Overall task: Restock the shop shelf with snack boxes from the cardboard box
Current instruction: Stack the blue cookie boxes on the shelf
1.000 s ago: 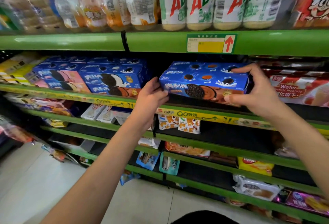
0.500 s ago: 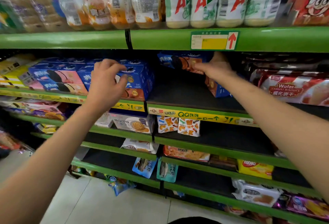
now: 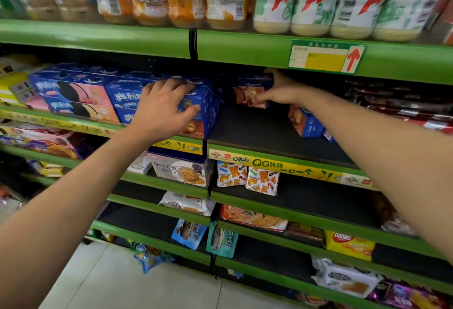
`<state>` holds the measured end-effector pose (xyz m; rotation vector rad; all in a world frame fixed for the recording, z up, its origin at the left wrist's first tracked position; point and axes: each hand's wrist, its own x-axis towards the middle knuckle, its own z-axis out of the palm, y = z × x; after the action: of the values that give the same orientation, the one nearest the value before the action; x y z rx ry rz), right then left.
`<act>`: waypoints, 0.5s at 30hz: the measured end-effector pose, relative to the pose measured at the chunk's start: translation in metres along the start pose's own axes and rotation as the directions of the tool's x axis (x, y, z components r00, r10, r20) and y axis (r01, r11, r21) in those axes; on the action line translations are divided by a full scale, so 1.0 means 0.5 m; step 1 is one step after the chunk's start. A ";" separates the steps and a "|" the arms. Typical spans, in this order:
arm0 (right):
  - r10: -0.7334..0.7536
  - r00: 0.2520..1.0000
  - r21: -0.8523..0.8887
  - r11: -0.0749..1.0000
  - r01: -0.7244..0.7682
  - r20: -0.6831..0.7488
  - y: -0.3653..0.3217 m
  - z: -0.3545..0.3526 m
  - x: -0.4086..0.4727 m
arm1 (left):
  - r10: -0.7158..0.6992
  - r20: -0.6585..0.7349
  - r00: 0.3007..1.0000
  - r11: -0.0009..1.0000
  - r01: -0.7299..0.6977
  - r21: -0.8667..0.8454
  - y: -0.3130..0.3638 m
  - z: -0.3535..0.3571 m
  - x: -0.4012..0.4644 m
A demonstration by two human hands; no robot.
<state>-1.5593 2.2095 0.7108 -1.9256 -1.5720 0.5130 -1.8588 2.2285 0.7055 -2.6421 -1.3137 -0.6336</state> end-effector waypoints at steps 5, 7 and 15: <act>0.089 0.995 -0.154 0.985 -0.080 0.047 0.003 0.026 0.038 | 0.026 -0.002 1.000 1.000 -0.026 -0.006 -0.009 0.005 0.004; 0.098 0.995 -0.111 0.989 -0.093 0.035 0.009 0.037 0.046 | 0.040 -0.020 0.999 0.999 -0.040 -0.001 -0.014 0.011 0.002; 0.061 0.990 0.133 0.990 -0.044 -0.129 0.022 0.119 0.060 | 0.072 -0.017 0.997 0.997 -0.072 0.042 -0.023 0.011 0.017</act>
<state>-1.5816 2.2493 0.6613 -1.8669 -1.3735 0.4861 -1.8614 2.2433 0.7033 -2.6305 -1.2074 -0.6123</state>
